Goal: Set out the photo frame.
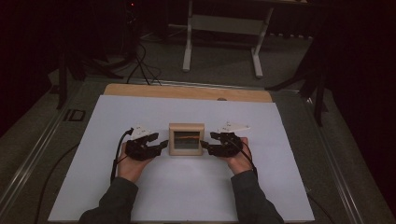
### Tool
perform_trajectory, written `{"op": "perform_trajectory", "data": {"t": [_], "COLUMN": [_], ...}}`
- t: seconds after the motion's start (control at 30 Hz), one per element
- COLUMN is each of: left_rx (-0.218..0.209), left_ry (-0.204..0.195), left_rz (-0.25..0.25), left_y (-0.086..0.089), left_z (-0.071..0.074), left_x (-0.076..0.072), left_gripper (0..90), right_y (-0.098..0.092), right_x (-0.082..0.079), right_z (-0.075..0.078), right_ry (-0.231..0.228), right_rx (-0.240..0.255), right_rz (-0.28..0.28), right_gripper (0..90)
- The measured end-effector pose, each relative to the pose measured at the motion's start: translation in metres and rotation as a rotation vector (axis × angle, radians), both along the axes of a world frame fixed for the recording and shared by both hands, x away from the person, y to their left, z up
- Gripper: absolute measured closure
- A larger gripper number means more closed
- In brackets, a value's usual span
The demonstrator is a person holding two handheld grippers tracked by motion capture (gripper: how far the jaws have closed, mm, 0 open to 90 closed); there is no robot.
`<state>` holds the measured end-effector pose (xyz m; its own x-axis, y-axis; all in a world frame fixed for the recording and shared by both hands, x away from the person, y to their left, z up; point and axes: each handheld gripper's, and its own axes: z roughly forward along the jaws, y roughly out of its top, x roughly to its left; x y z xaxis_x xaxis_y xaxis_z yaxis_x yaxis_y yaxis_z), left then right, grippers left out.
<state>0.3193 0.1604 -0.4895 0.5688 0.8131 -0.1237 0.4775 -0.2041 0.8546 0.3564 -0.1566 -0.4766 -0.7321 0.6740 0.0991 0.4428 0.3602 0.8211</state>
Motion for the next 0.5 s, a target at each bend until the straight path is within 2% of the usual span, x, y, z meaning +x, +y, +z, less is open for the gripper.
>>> {"op": "perform_trajectory", "data": {"t": [0.23,0.5], "left_rx": [0.014,0.022], "left_ry": [-0.009,-0.003], "left_rz": [0.005,0.017], "left_y": [0.011,0.024], "left_z": [0.004,0.002], "left_x": [-0.010,-0.020], "left_gripper": [46.6,46.6], "right_y": [-0.011,-0.026], "right_x": [-0.011,-0.020], "right_z": [0.003,0.003], "right_ry": [-0.017,-0.028], "right_rx": [-0.025,-0.035], "right_rz": [0.007,-0.002], "right_gripper": [40.4,40.0]}}
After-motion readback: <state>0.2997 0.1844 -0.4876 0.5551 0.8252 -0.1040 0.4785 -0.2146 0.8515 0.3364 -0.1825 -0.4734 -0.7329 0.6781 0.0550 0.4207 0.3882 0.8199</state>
